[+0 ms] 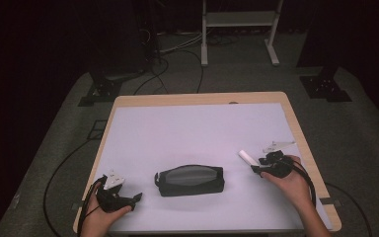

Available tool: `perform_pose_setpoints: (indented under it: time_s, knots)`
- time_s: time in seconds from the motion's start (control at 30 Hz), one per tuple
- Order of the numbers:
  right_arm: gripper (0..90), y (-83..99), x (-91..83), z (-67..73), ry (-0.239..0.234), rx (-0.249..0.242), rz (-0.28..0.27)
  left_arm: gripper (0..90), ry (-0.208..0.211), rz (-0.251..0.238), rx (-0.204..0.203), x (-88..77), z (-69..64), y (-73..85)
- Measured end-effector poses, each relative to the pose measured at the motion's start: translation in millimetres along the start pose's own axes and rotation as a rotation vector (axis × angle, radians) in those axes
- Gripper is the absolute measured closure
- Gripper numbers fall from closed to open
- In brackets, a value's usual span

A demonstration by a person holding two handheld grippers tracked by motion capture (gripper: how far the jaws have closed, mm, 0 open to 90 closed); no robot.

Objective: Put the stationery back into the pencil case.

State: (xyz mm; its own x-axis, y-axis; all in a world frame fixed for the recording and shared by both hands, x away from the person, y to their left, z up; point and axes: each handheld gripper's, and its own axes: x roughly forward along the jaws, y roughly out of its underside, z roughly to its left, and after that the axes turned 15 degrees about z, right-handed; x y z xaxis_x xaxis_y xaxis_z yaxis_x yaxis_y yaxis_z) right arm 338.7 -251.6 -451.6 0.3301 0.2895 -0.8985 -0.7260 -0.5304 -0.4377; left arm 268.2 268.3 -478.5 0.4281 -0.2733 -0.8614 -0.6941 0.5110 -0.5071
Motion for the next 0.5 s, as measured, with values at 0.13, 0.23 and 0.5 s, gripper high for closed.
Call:
perform_pose_setpoints:
  time_s: [0.13, 0.23, 0.5]
  knots:
    - [57.0, -3.5, 4.8, -0.5, -0.005, -0.004, 0.017, 5.3, 0.000, 0.000, 0.000, 0.0, 0.0, 0.0]
    - [59.1, -6.9, 8.3, -0.1, 0.001, -0.005, 0.030, 5.3, -0.001, 0.000, 0.000, 0.0, 0.0, 0.0]
    - [64.7, -9.3, 14.7, -1.0, 0.011, -0.028, 0.044, 5.3, 0.000, 0.000, 0.000, 0.0, 0.0, 0.0]
